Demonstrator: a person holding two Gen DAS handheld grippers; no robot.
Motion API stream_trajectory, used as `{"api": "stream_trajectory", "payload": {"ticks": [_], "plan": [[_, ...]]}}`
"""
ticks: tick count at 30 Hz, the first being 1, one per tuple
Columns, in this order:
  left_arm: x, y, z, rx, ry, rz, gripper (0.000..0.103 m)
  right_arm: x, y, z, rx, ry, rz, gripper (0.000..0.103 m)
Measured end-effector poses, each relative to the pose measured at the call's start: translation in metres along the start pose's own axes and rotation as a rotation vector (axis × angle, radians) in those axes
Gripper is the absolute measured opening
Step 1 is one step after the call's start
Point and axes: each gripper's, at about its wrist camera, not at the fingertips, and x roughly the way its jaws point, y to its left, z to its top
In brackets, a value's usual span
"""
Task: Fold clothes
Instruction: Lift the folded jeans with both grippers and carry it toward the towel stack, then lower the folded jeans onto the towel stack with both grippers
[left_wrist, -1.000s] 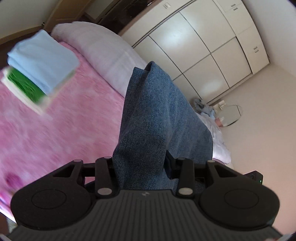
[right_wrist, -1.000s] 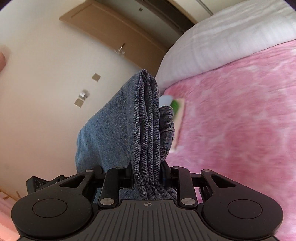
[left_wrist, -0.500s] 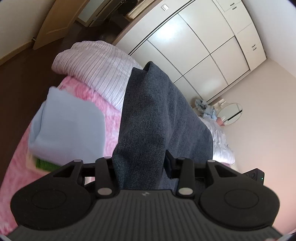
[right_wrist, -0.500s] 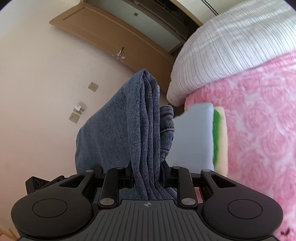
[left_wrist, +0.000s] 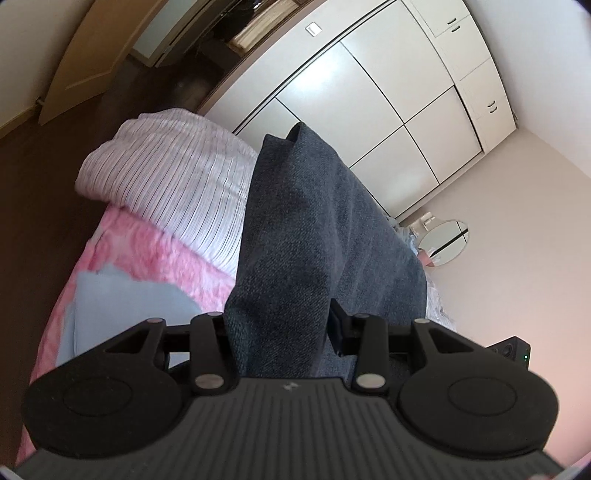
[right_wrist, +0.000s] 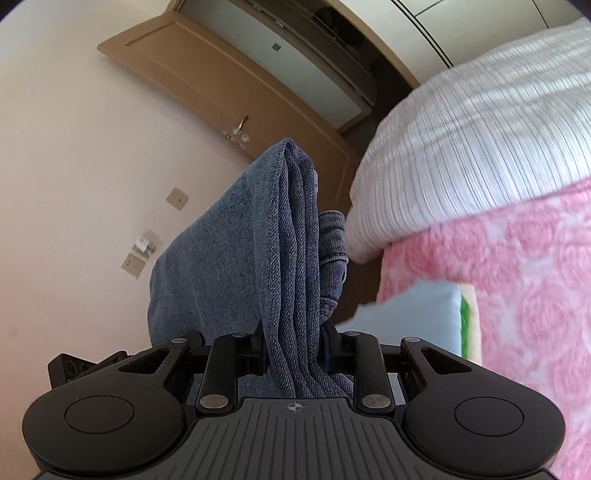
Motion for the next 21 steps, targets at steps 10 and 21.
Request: {"api": "stream_trajectory", "payload": {"ticks": [10,21], "plan": [[0.050,0.063,0.004,-0.087,0.117,0.057,0.036,0.056,-0.039,0.011,0.104,0.084,-0.059,0.025],[0.095,0.128,-0.002,-0.190,0.202,0.096,0.036,0.103,-0.089,-0.002,0.172,0.168,-0.151,0.025]]}}
